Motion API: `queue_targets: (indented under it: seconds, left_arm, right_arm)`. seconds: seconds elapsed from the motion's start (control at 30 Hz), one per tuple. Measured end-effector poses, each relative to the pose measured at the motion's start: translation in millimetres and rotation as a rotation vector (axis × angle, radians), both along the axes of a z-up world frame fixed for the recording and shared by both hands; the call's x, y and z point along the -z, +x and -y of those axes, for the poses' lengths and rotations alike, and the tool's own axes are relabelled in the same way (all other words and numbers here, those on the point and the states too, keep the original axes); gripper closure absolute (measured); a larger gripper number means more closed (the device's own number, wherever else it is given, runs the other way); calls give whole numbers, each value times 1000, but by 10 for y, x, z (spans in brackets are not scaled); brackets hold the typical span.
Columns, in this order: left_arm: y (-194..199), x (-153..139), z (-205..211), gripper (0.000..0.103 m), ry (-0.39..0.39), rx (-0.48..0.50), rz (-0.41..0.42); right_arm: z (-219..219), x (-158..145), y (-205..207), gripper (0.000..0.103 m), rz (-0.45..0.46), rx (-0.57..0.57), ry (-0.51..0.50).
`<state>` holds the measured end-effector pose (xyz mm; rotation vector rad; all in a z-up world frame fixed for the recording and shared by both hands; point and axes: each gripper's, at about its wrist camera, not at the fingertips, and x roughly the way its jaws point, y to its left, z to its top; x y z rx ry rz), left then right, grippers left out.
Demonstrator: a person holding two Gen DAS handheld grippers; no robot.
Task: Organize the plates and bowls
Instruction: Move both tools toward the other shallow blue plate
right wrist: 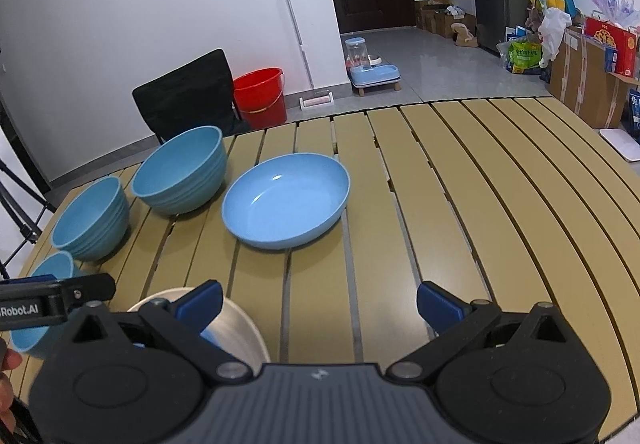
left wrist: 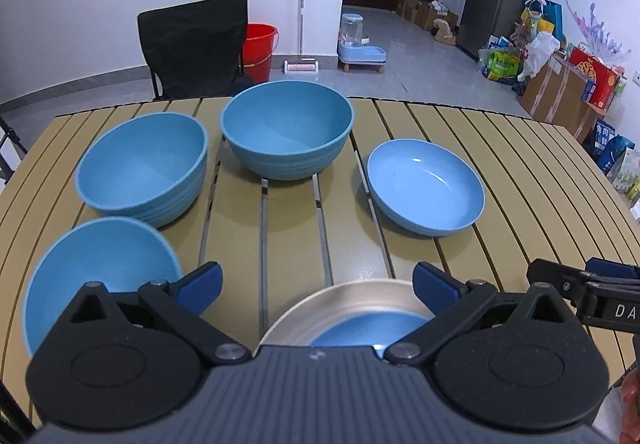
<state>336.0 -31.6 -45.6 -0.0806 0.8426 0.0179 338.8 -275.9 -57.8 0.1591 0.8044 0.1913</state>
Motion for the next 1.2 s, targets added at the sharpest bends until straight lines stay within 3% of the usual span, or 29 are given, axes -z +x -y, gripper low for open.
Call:
queue_targets:
  seconds: [0.63, 0.93, 1.07, 1.2]
  left_arm:
    - [935, -27, 289, 0, 9, 34, -122]
    - [1381, 113, 396, 0, 37, -21, -194]
    - [1530, 204, 385, 2, 9, -41, -219]
    - [1646, 327, 404, 20, -10, -61, -255]
  right_arm:
    - [99, 19, 892, 0, -97, -7, -48]
    - [1, 81, 1331, 0, -180, -37, -91]
    - [14, 184, 1510, 2, -219, -25, -89]
    - [35, 300, 1643, 10, -251, -22, -72]
